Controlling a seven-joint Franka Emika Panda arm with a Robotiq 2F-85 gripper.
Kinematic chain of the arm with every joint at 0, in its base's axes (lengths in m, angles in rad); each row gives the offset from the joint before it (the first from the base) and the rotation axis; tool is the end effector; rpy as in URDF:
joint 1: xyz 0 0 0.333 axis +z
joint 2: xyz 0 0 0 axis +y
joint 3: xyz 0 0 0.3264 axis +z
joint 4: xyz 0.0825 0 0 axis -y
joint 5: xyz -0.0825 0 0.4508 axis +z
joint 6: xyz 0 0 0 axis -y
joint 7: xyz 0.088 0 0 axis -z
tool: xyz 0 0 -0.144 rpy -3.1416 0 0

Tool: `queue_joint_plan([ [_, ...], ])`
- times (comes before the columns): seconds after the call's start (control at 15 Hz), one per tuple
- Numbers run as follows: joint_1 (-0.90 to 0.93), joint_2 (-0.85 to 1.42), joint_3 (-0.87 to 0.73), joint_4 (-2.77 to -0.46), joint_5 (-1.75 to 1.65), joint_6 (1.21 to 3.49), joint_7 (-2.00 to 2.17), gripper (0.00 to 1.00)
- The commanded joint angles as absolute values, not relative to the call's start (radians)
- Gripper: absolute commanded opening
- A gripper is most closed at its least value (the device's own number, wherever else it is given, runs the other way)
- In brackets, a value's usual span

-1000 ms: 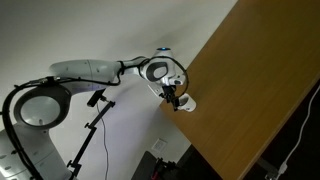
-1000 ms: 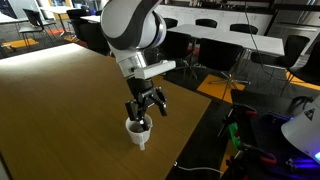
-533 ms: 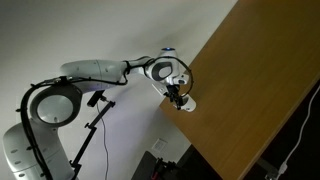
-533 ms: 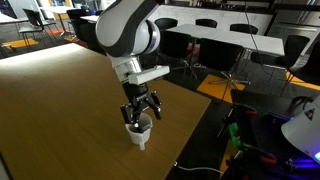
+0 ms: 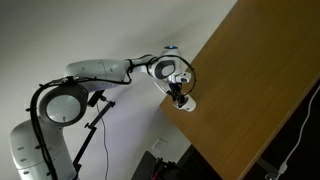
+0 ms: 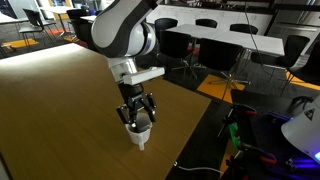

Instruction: Take the marker out of the mug and put it on the table

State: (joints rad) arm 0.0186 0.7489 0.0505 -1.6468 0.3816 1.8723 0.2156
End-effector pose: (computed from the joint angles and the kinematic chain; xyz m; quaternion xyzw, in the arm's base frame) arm 0.6557 0.0868 0.0795 -0.9348 0.1721 0.2770 0.1405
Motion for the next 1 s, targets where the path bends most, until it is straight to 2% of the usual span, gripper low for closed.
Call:
queue_joint_plan([
  [0.0,0.005,0.776,0.060,-1.592,0.401,1.816,0.222,0.70],
  [0.13,0.004,0.783,0.061,-1.582,0.400,1.798,0.221,0.66],
  [0.6,0.001,0.779,0.065,-1.572,0.398,1.699,0.214,0.72],
  [0.93,0.005,0.772,0.063,-1.567,0.397,1.623,0.209,0.64],
])
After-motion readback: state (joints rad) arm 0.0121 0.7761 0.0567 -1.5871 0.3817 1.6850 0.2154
